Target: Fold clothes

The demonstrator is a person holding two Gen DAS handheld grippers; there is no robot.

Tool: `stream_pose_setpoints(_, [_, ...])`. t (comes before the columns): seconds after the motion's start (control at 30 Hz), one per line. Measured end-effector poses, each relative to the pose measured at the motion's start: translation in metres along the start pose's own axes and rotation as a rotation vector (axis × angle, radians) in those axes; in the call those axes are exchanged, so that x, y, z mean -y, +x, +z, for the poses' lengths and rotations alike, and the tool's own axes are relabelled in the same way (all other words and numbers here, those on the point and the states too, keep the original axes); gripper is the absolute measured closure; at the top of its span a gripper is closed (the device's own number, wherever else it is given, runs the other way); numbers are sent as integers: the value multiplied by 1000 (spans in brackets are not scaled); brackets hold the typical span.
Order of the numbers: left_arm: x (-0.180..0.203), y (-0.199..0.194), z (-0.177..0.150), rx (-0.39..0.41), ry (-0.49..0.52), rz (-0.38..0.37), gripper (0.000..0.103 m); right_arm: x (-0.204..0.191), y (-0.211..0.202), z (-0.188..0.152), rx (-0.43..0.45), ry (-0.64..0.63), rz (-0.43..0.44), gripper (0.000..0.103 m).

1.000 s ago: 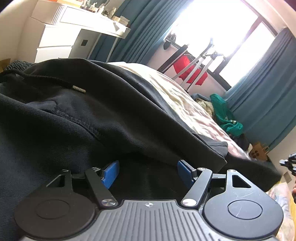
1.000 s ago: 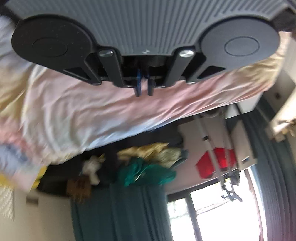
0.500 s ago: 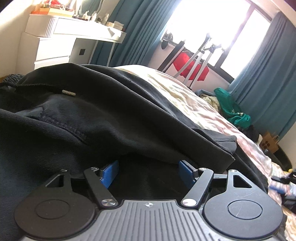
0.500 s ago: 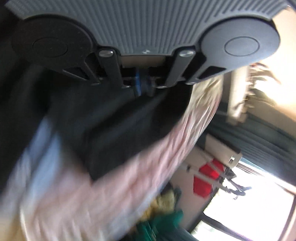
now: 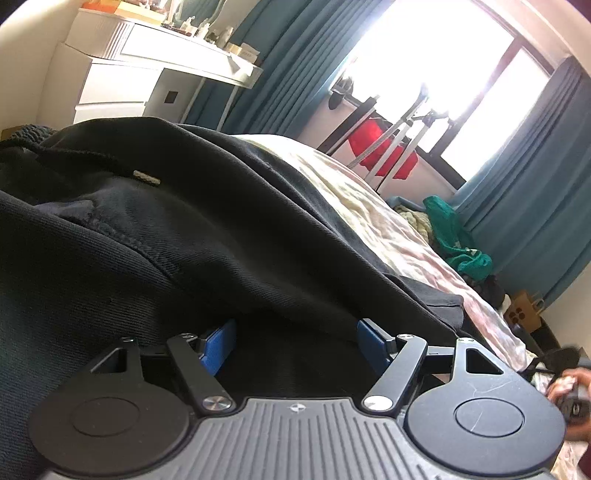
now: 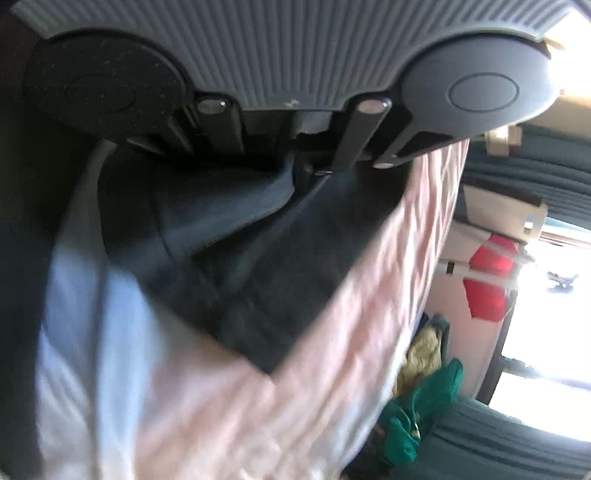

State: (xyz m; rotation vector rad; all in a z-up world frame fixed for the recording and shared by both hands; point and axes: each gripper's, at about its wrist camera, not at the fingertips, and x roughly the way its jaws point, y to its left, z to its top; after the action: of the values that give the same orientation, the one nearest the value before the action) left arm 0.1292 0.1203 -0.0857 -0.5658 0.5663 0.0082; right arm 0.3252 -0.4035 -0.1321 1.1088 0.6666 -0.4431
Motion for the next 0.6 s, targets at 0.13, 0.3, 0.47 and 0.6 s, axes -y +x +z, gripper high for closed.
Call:
stream_pose_setpoints(0.13, [0,-3,1,5,-7,-19,29,-61,-23,38,181,-268,-80,95])
stream_pose_setpoints(0.3, [4,-3,1,6,4,-50,29,-73,-64,75,324,-420,33,95])
stream_pose_setpoints(0.47, [9,-2,-2,-3,46,-40,29,37,-44,79,229,-331,50,95])
stream_pose_setpoints(0.6, [13,-2,-5,-5,69,-30,29,120,-32,54,129,-150,92,95])
